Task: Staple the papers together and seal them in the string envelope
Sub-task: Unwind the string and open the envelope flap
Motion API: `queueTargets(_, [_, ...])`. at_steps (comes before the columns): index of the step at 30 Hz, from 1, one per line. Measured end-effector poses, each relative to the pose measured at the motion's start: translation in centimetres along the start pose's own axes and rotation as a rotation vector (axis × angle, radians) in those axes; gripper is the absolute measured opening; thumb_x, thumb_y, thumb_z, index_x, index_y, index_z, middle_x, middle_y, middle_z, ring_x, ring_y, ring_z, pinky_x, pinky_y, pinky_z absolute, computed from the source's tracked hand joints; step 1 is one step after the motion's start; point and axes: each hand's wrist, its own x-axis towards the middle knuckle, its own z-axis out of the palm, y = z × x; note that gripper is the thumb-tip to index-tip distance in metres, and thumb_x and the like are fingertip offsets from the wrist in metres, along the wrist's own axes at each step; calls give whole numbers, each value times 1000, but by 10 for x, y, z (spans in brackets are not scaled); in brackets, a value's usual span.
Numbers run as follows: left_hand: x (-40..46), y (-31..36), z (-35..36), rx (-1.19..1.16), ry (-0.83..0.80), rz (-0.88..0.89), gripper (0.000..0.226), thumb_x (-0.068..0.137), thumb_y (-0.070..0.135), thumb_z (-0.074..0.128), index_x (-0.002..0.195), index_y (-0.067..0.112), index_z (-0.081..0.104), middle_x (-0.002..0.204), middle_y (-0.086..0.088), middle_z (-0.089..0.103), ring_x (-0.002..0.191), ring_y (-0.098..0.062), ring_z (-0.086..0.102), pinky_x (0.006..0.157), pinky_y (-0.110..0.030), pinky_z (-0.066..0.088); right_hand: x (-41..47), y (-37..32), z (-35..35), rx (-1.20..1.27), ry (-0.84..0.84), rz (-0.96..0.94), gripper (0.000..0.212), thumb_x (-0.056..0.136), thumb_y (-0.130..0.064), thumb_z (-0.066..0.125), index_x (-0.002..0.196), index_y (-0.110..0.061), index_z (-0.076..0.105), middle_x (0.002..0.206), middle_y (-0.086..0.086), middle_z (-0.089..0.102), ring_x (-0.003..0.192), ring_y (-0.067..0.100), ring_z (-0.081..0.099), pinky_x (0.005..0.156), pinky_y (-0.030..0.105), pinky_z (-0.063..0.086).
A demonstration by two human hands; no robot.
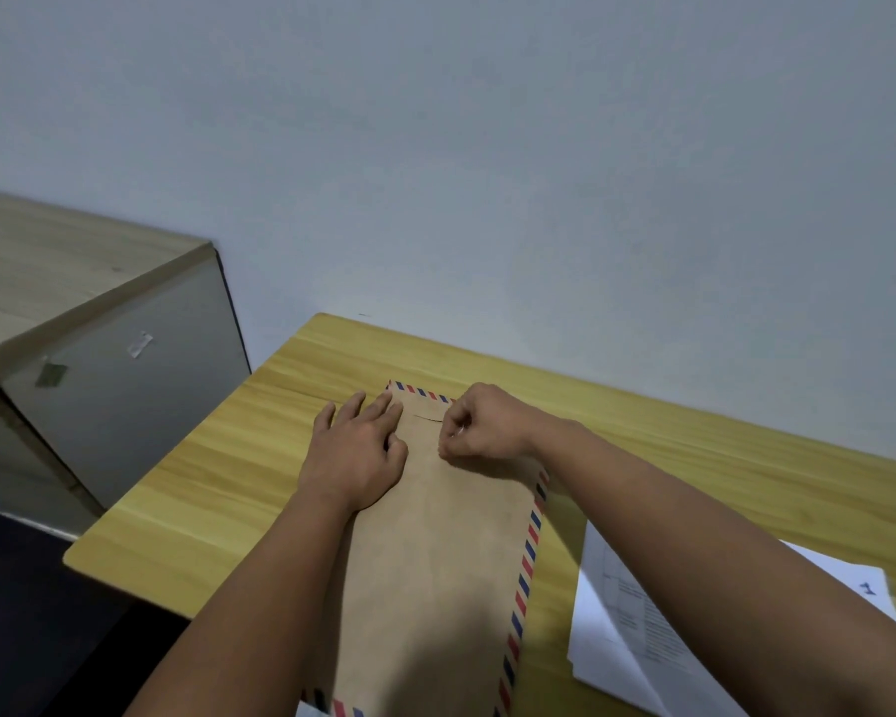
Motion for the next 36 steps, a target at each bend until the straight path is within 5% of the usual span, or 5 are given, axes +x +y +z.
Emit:
queueTargets(10, [-2, -3, -1, -137, 102, 78, 32, 92, 30, 45, 123, 34, 48, 165, 2, 28, 149, -14, 29, 120, -45, 24, -9, 51, -41, -4, 287, 246, 11, 80, -18, 70, 77, -7, 68, 84, 2, 74, 86, 21, 71, 75, 37, 58])
queueTargets(18, [2, -4, -2, 9, -19, 146, 62, 97, 36, 29, 157, 45, 16, 170, -1, -14, 155, -17, 10, 124, -46, 12, -2, 47, -35, -351, 357, 49, 63, 100, -57, 53, 155, -25, 47, 171, 4, 18, 157, 27, 17, 122, 52, 30])
queueTargets(22, [3, -4, -3, 29, -52, 148, 67, 93, 43, 14, 158, 45, 0, 169, 2, -17, 156, -16, 7, 125, -48, 9, -10, 39, -22, -411, 190, -4, 81, 82, -81, 54, 146, -30, 57, 151, -3, 47, 137, 19, 46, 109, 45, 45])
queueTargets(30, [23, 0, -17, 215, -119, 339, 60, 104, 44, 24, 160, 41, 3, 169, 0, -18, 157, -27, -7, 125, -49, 4, -31, 38, -20, 24, 396, 195, 39, 92, -25, 58, 56, -14, 52, 53, -4, 50, 51, 19, 48, 51, 31, 36])
queueTargets(36, [6, 66, -31, 192, -2, 186, 48, 94, 43, 38, 140, 30, 47, 154, -3, 44, 136, -31, 42, 108, -50, 36, -70, 46, -22, 389, 536, 472, 33, 88, -15, 68, 57, -12, 58, 58, 1, 52, 57, 19, 51, 55, 30, 34])
